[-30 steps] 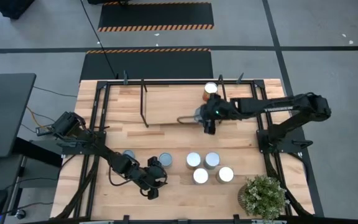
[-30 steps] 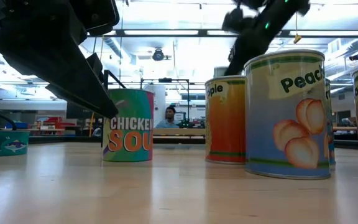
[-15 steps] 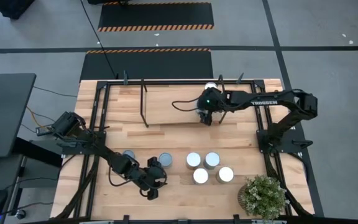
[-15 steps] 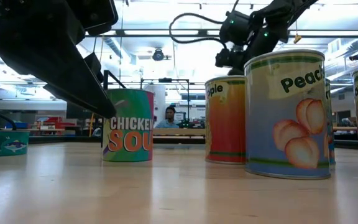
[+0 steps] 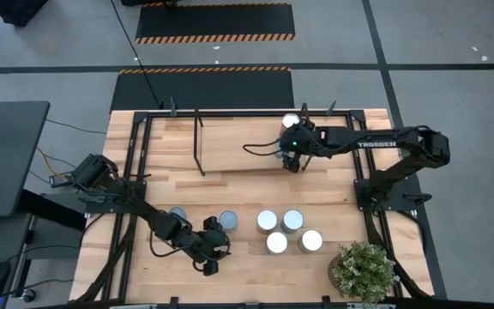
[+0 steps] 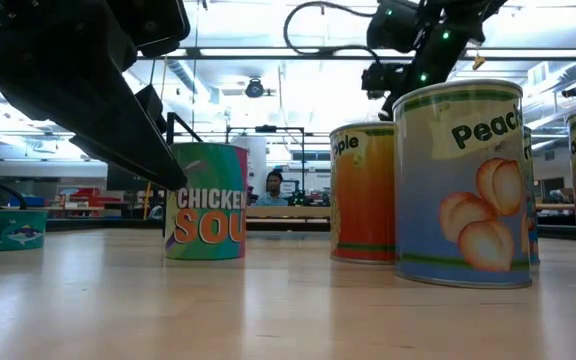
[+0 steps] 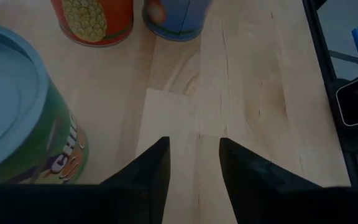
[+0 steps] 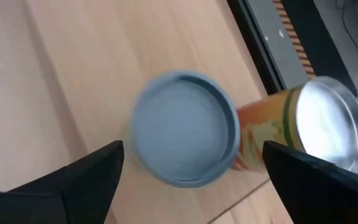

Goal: Pick and place cans onto a shelf
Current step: Put the canned mixed vegetables on the shelf

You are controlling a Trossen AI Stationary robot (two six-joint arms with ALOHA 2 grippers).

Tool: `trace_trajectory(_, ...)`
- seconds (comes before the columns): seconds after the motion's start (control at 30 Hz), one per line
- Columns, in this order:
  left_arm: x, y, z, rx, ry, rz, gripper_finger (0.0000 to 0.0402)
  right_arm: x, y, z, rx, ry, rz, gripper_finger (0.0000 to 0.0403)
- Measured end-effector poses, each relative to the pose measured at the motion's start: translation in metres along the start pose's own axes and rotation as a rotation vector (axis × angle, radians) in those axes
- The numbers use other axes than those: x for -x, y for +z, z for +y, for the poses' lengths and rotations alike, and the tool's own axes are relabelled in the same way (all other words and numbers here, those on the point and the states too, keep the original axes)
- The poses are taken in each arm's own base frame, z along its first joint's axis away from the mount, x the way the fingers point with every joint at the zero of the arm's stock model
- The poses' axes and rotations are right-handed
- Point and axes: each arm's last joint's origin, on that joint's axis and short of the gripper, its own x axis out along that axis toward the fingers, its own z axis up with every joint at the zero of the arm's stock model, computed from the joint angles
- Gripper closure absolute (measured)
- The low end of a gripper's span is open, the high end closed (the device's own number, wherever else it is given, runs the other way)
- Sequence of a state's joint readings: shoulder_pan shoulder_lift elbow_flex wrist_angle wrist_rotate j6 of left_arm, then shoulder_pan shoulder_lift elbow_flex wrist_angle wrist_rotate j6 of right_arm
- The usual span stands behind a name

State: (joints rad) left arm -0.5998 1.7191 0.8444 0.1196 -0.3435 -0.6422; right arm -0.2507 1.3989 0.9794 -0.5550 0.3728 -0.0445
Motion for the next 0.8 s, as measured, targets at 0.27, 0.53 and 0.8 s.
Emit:
trace_trajectory(0.27,0.000,0.001,0.001,0.002,0.002,-0.001,0.0257,0.013,0.016,0.013,0.026,0.018,-0.184,0.0015)
trace_trajectory(0.53,-0.002,0.004,0.005,0.015,0.009,-0.013,0.0257,-0.009,0.050,0.007,0.009,-0.049,-0.126,0.0034)
trace_trajectory(0.8,-0.003,0.005,0.005,0.011,0.008,-0.011,0.0257,-0.029,0.085,0.014,0.082,-0.116,0.072,0.0046)
